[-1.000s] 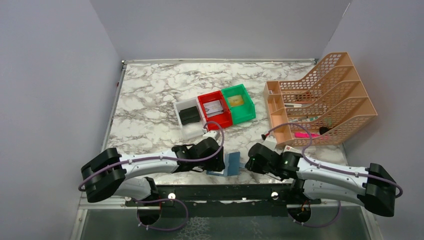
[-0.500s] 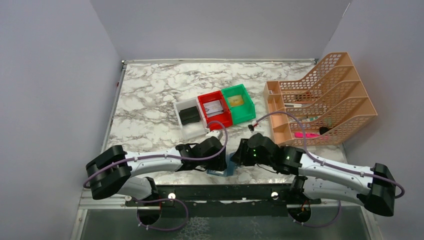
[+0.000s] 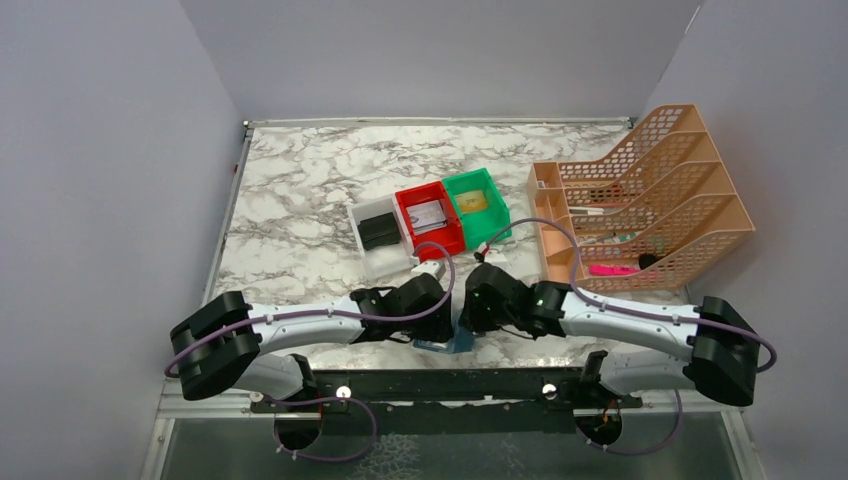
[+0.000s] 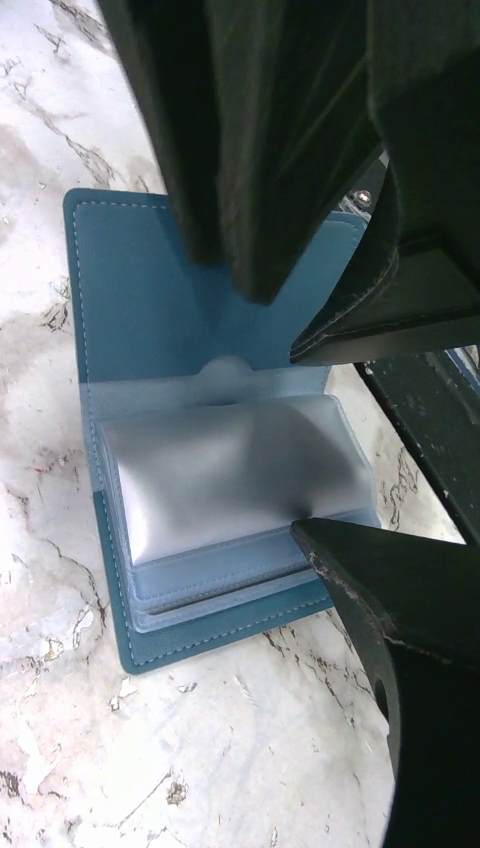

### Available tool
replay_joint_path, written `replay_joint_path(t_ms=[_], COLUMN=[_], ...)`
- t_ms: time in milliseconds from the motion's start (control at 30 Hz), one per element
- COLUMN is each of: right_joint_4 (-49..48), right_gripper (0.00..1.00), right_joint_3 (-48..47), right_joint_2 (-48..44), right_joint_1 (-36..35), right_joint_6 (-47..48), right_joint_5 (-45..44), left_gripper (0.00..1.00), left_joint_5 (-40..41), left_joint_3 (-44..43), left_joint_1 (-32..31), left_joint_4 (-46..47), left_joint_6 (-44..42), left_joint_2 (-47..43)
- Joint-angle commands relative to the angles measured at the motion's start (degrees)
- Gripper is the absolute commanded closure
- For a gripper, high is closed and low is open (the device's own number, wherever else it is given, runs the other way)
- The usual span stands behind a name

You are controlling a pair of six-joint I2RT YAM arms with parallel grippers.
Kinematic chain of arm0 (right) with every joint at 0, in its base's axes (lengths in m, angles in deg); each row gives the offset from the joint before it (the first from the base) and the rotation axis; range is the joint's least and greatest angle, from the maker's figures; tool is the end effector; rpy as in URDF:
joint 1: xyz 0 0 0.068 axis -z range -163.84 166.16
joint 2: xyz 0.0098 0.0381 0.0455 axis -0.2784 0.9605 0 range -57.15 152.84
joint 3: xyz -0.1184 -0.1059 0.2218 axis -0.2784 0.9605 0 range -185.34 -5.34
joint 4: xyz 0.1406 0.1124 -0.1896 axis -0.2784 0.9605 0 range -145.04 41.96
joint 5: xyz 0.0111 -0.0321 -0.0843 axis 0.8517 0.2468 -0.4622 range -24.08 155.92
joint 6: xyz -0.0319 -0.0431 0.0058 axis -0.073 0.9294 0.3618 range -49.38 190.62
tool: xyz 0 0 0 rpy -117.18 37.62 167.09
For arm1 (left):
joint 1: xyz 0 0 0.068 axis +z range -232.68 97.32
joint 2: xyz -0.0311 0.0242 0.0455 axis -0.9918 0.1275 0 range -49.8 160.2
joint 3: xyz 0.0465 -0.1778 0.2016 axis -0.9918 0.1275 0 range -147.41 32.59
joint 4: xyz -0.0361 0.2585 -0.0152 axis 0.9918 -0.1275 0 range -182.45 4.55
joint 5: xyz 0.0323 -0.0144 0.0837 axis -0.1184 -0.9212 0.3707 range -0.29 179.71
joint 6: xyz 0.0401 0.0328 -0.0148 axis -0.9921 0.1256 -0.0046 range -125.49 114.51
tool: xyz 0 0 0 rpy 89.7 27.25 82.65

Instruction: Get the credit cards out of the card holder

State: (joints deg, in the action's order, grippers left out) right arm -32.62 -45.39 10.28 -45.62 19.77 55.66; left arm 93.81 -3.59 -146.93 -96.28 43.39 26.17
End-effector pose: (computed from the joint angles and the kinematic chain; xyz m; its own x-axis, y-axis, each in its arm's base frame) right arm 0.1163 0.2034 0.2146 -0.8583 0.0146 -0.5130 -0.2330 0.8796 0.4148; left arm 0.1119 -0.2260 0.1743 -0.8828 0.1007 -0.4588 0.3249 0.8363 -0.4416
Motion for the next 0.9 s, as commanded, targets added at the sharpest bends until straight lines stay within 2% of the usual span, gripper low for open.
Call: replay_joint_path(t_ms=[0,167,300,467,667,867], right_joint_4=[8.1,10.1,1.3,-9.6,-11.0,-17.3], right_gripper=[0.71,0.70,0.68,0.68,0.67,0.67], right_joint_3=[-0.3,1.5,6.3,13.1,13.7,14.6], right_joint_2=[3.9,1.1,-0.1,0.5,0.8,4.0], right_joint_1=[0.0,0.0,0.0,0.0,0.0,0.0], right_joint_6=[-1.8,-2.1,-0.3,-6.3,-6.2,-6.3], right_joint_5=[-4.5,-6.6,-1.1,4.2,4.0,6.7], left_gripper=[0.39,0.39,0.37,0.37,0.39,0.38], left_joint_5=[-0.8,0.1,1.0,-0.9,-2.3,-0.9], left_joint_3=[0.5,2.1,2.2,1.6,2.0,2.0], left_joint_1=[-0.5,-0.4,-0.5,-0.5,-0.7,-0.9], left_joint_4=[0.5,0.2,0.2,1.0,2.1,1.9], left_joint_6=[0.0,0.9,1.4,0.6,1.1,1.3], left_joint_2=[-1.6,-4.3,-5.7,-5.2,-5.6,-7.8])
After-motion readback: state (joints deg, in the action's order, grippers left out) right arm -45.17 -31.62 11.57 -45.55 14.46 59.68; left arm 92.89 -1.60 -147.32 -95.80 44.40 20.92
